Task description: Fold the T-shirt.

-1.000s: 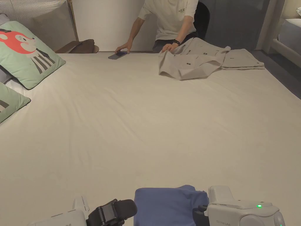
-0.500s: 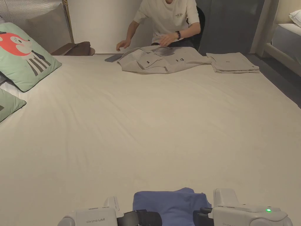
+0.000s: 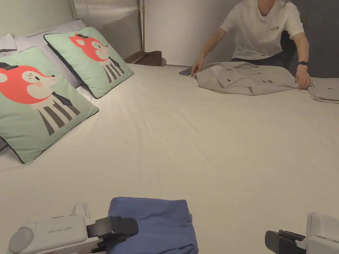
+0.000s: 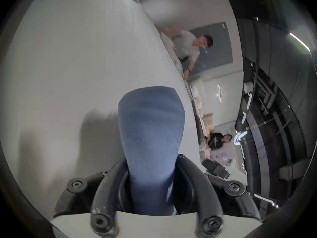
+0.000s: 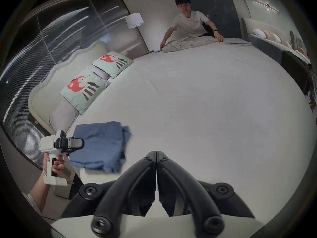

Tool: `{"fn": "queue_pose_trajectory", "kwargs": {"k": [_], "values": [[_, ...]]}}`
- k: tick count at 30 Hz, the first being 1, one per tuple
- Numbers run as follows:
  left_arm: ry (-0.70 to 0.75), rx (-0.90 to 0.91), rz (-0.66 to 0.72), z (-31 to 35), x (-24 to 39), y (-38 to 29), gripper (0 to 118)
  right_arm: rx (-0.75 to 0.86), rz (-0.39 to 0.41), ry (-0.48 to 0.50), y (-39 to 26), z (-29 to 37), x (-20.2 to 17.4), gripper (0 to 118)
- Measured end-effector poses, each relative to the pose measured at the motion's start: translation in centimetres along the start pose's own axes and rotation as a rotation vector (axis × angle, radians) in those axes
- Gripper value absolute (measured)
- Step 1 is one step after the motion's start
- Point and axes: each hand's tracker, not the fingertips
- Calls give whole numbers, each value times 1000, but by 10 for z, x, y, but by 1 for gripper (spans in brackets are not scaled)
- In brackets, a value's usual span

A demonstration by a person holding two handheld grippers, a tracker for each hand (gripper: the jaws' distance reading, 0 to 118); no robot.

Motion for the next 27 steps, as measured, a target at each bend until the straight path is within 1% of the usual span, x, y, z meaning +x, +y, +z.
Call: {"fn": "queue_pose_trajectory", "kwargs": {"k": [3,4,5,7,10,13,14,17,18,19,20,22,23,24,25,26,27], "values": [[60,79,31,44,-22,29,21,-20,20,19,7,-15,-15,0],[79,101,40,58,-18,31,21,-27,30,21,8,-20,-21,0],[96,122,56,69,-24,39,21,-34,38,20,11,-26,-17,0],[110,150,84,84,-36,52,21,-40,48,25,14,-34,-24,0],[122,175,115,91,-49,61,21,-45,49,38,14,-39,-37,0],[150,179,121,84,-50,56,22,-47,56,37,15,-42,-42,0],[174,186,115,82,-48,53,30,-47,59,37,16,-42,-43,0],[365,259,-14,79,-35,44,102,-44,70,32,18,-38,-42,0],[417,284,-71,81,-28,39,111,-39,73,29,19,-36,-41,0],[454,338,-127,85,-18,34,109,-34,74,26,20,-34,-40,0],[480,364,-178,92,-23,38,109,-28,72,26,22,-32,-38,0],[590,438,-244,96,-3,27,109,-13,69,24,25,-23,-40,0],[629,471,-287,97,8,20,107,-6,68,24,26,-21,-38,0],[638,495,-318,103,16,19,90,2,66,23,26,-19,-37,0],[634,516,-358,104,27,12,64,13,64,20,21,-22,-27,0],[623,526,-386,102,38,5,35,19,63,20,21,-20,-25,0],[620,521,-385,99,47,-1,11,25,61,21,21,-17,-23,0]]}}
